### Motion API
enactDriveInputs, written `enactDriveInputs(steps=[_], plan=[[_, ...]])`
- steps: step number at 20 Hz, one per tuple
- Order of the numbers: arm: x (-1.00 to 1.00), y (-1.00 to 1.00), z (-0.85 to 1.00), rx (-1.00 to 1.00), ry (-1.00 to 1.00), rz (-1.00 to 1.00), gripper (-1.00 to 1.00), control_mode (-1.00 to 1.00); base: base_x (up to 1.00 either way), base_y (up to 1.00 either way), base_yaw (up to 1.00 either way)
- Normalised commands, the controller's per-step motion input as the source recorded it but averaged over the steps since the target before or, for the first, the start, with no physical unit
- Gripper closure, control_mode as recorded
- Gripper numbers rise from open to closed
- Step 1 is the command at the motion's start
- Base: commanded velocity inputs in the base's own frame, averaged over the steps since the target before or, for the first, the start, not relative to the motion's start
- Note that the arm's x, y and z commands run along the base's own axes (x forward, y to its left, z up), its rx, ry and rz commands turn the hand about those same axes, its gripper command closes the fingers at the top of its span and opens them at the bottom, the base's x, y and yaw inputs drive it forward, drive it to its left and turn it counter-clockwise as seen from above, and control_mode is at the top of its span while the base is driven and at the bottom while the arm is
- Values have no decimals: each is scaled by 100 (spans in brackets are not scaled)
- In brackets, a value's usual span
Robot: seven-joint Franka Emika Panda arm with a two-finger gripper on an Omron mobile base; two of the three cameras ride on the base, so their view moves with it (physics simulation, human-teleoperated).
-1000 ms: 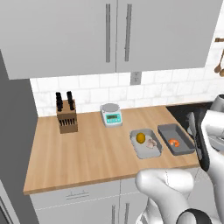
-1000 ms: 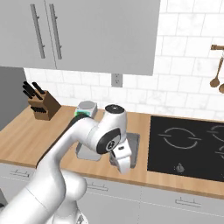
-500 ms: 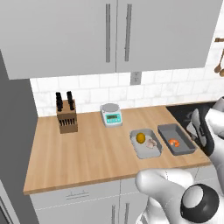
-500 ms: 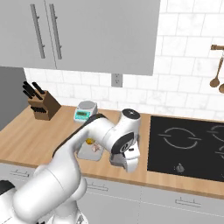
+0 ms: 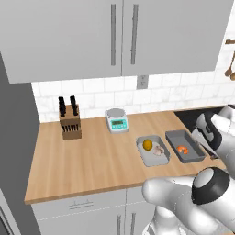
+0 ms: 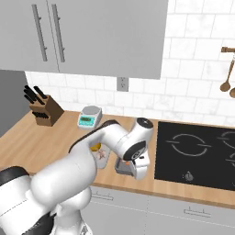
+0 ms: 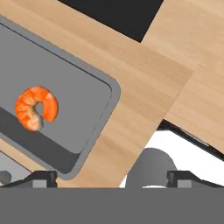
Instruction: Take the meat container that has the shrimp and place it on the second highest rack of the freezer. Then take the vegetable container that has the lemon and garlic and place it on the highest rack of the freezer.
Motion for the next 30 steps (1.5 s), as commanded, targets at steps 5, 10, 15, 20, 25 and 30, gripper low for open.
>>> enactDriveInputs(steps=[5, 10, 15, 20, 25, 30], plan=[[14, 0, -30, 0, 0, -1, -100, -100, 0, 0, 0], [5, 0, -29, 0, 0, -4, -100, -100, 0, 0, 0], [12, 0, -29, 0, 0, -4, -100, -100, 0, 0, 0], [12, 0, -26, 0, 0, -4, -100, -100, 0, 0, 0], [11, -1, -19, 0, 0, -3, -100, -100, 0, 0, 0], [23, -8, -14, 0, 0, -3, -100, -100, 0, 0, 0]])
